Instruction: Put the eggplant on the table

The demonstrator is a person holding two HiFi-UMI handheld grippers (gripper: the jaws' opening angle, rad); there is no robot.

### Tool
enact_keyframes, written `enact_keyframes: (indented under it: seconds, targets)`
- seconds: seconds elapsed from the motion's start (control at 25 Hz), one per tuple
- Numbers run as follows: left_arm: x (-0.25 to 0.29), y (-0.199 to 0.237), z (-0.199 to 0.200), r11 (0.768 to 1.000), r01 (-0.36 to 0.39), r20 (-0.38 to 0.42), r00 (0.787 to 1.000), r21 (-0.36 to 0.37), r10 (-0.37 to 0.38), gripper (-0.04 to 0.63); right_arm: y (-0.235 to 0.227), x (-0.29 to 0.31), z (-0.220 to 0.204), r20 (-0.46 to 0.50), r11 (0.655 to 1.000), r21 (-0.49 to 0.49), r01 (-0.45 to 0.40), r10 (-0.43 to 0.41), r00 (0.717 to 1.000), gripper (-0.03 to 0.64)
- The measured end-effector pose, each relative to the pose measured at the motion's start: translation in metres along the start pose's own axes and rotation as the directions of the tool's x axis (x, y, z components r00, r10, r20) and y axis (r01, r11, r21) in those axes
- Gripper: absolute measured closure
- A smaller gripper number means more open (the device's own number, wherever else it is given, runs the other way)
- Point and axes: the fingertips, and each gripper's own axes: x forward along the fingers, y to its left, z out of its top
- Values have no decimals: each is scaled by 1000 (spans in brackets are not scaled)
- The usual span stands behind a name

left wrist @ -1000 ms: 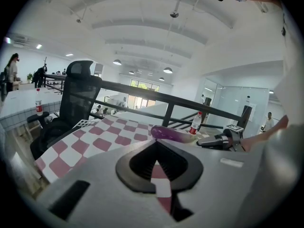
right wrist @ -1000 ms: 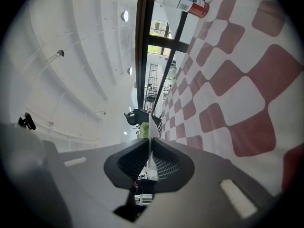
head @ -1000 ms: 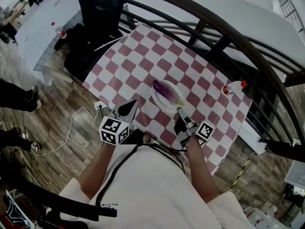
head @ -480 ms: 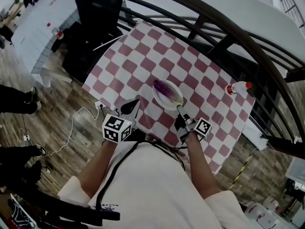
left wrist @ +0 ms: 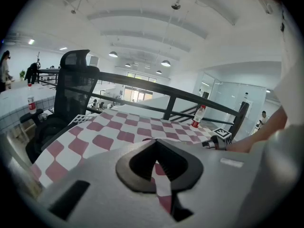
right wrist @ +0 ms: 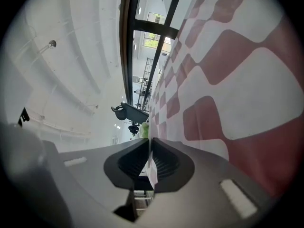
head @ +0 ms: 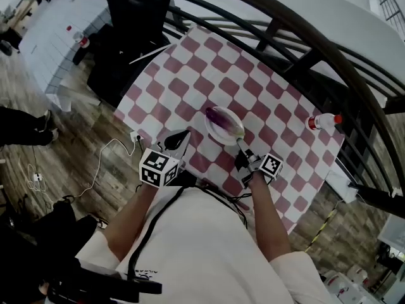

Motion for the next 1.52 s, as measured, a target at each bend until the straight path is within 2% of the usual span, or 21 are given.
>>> enact_keyframes:
  seconds: [0.4, 0.96, 1.52]
  targets:
    - [-7, 12, -5, 1000, -26, -6, 1000, -11, 26, 589, -23, 7, -6, -36, 998, 1, 66, -66, 997, 583]
    - [-1, 19, -6, 1000, -17, -16, 1000, -11, 16, 589, -40, 9, -7, -37, 989, 10, 148, -147, 988, 585]
    - [-2, 20, -6, 1000, -24, -15, 1000, -20, 24, 589, -57, 7, -3, -13, 959, 18, 282, -282, 959, 588]
